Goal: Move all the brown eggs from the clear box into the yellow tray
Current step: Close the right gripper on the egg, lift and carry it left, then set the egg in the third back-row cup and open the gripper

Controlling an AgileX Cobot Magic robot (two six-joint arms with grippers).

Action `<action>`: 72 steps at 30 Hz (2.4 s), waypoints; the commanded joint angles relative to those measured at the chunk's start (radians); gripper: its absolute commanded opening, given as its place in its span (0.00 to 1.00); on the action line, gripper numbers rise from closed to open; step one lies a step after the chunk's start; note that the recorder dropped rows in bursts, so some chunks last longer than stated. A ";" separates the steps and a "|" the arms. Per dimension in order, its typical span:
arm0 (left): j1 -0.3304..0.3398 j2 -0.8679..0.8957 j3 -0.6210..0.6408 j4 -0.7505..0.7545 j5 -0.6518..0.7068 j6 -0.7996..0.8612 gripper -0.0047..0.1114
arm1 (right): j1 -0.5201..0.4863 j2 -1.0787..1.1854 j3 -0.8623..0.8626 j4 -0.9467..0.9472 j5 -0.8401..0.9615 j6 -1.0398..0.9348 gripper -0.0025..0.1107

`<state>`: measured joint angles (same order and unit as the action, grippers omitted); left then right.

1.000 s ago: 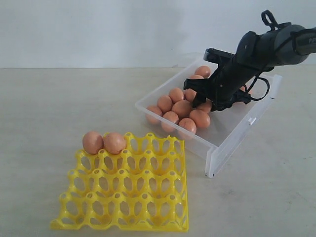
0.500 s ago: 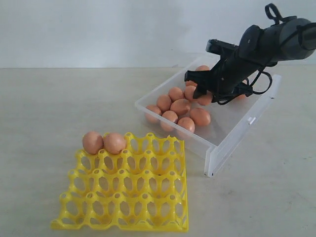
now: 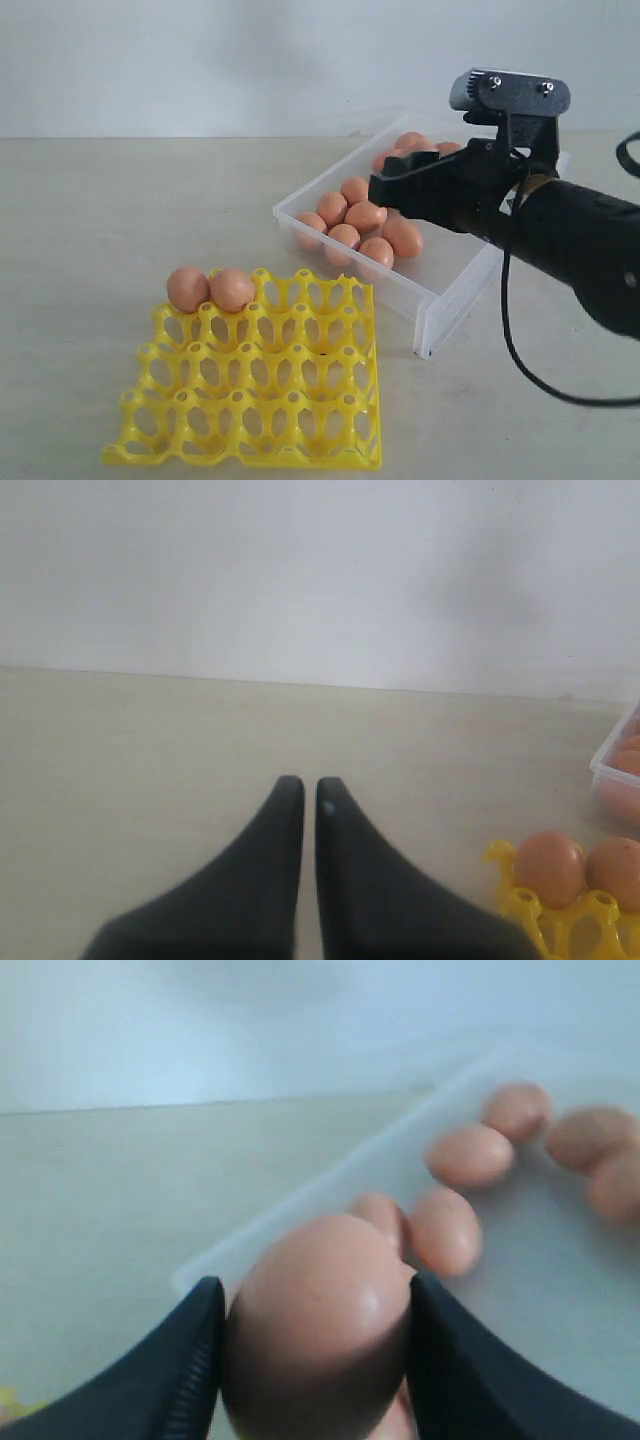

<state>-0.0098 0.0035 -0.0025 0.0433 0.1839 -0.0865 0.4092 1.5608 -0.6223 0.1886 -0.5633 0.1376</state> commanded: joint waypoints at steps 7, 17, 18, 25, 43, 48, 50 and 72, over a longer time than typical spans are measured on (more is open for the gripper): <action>0.006 -0.003 0.003 -0.001 -0.005 0.001 0.08 | 0.089 -0.059 -0.035 -0.017 -0.440 0.154 0.02; 0.006 -0.003 0.003 -0.001 -0.005 0.001 0.08 | 0.089 0.093 -0.372 -0.456 -0.416 0.954 0.02; 0.006 -0.003 0.003 -0.001 -0.005 0.001 0.08 | 0.089 0.107 -0.367 -0.586 -0.470 0.987 0.02; 0.006 -0.003 0.003 -0.001 -0.005 0.001 0.08 | -0.019 0.181 -0.366 -1.055 -0.635 1.193 0.02; 0.006 -0.003 0.003 -0.001 -0.005 0.001 0.08 | 0.015 0.386 -0.524 -1.694 0.156 1.176 0.02; 0.006 -0.003 0.003 -0.001 -0.005 0.001 0.08 | 0.017 0.416 -0.524 -1.681 0.156 1.191 0.02; 0.006 -0.003 0.003 -0.001 -0.005 0.001 0.08 | 0.017 0.432 -0.524 -1.681 0.099 1.196 0.02; 0.006 -0.003 0.003 -0.001 -0.005 0.001 0.08 | 0.017 0.441 -0.524 -1.728 0.078 1.311 0.02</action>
<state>-0.0098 0.0035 -0.0025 0.0433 0.1839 -0.0865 0.4272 2.0040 -1.1439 -1.5147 -0.4883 1.4278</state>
